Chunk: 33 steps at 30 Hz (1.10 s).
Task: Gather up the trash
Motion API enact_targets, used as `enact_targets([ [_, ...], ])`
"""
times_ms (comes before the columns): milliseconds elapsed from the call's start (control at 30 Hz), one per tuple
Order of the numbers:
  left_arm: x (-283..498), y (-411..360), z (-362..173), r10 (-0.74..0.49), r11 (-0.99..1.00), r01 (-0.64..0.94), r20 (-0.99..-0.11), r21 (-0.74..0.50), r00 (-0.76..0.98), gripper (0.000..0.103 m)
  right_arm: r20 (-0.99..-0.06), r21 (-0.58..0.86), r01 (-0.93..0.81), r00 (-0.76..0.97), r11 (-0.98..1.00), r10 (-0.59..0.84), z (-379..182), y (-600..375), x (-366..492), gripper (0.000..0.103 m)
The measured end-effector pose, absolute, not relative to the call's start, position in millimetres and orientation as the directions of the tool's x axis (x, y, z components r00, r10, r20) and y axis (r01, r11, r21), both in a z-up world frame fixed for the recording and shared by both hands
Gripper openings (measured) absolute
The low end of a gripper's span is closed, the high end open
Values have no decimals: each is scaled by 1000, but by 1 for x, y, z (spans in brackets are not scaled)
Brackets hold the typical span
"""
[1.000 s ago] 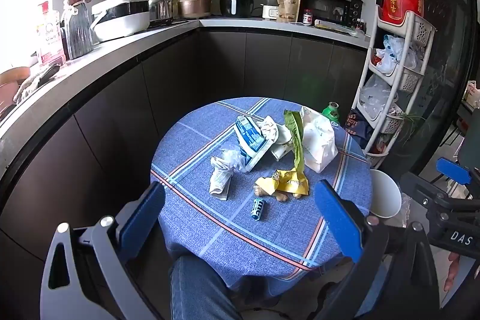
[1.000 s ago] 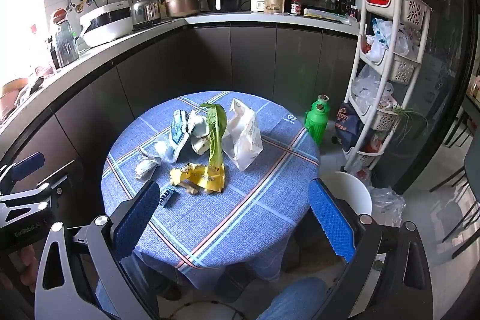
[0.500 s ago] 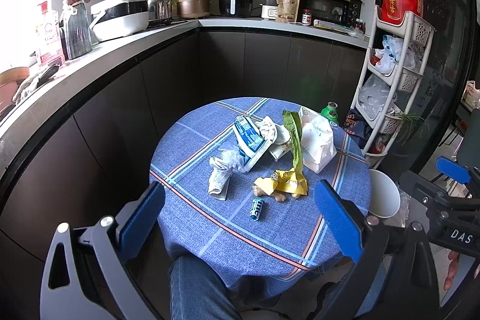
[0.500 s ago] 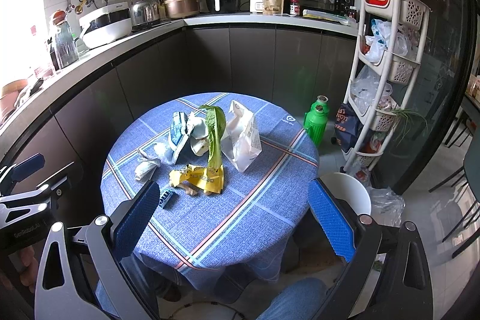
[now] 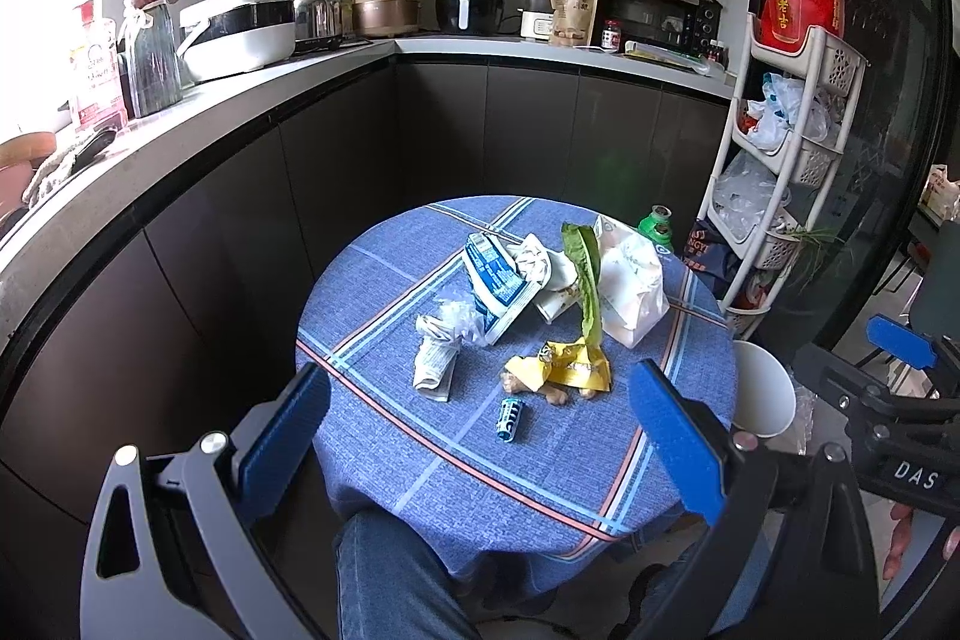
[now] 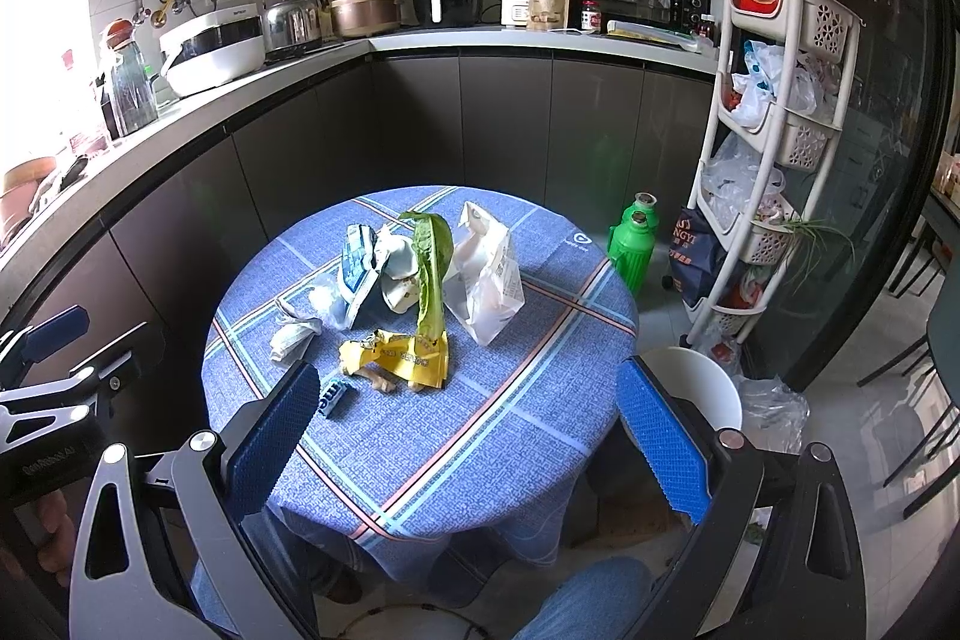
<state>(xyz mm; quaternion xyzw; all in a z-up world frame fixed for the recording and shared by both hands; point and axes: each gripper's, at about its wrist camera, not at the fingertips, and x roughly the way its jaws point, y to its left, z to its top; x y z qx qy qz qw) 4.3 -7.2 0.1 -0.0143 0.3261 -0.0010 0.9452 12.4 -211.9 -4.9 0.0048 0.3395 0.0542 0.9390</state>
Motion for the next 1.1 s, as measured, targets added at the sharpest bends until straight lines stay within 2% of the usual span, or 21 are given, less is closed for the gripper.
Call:
enact_targets([
  [1100, 0, -7, 3, -15, 999, -6, -617, -33, 787, 99, -638, 47, -97, 763, 994, 104, 1, -213, 14, 95],
])
